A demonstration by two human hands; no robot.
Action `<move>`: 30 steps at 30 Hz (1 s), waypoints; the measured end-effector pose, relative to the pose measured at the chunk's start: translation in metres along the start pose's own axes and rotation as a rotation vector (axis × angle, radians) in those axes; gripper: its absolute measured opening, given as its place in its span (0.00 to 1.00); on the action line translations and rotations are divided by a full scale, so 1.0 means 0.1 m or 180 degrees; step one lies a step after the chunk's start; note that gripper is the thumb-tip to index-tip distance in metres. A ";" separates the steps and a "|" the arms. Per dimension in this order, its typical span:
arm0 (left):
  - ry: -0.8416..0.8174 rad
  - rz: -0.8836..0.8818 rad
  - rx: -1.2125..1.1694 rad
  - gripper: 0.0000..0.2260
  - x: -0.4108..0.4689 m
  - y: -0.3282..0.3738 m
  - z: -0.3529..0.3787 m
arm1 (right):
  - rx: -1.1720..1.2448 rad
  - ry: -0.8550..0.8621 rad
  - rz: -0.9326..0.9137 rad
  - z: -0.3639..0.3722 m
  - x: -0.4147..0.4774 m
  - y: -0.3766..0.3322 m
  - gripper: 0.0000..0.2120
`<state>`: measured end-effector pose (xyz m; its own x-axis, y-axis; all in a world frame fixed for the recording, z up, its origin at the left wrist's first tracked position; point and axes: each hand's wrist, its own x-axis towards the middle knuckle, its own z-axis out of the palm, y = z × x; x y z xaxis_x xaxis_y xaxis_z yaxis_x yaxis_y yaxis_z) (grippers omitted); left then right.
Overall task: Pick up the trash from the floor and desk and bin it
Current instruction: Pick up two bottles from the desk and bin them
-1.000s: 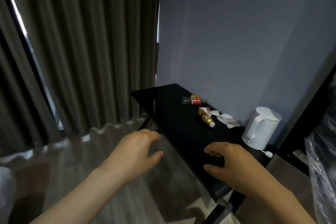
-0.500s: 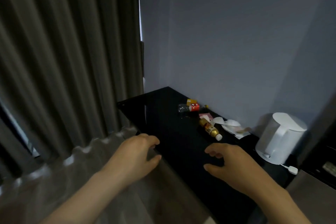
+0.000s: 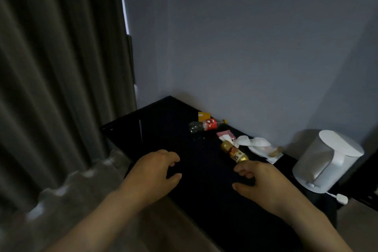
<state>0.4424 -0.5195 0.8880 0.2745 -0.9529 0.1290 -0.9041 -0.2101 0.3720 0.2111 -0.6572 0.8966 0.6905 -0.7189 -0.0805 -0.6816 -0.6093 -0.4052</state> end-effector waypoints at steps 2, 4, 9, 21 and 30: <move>-0.0046 0.0135 -0.0020 0.18 0.22 -0.24 -0.04 | 0.0022 0.0073 0.0140 0.05 0.18 -0.10 0.20; -0.0094 0.0251 -0.0073 0.19 0.43 -0.44 -0.09 | 0.0025 0.0108 0.0260 0.07 0.33 -0.21 0.19; -0.0254 0.0583 -0.0159 0.18 0.97 -0.73 -0.20 | 0.0086 0.0237 0.0644 0.05 0.67 -0.38 0.21; -0.0595 0.0871 -0.0206 0.18 2.31 -0.90 0.06 | 0.0140 0.0233 0.1270 0.15 1.63 0.10 0.20; -0.1033 0.0893 0.0044 0.16 3.56 -0.88 0.61 | 0.0439 0.0294 0.1546 0.17 2.44 0.93 0.20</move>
<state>0.6002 -0.8539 0.8452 -0.0980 -0.9925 -0.0732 -0.9340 0.0664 0.3511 0.3205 -0.8840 0.8241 0.2736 -0.9384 -0.2110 -0.8759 -0.1524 -0.4578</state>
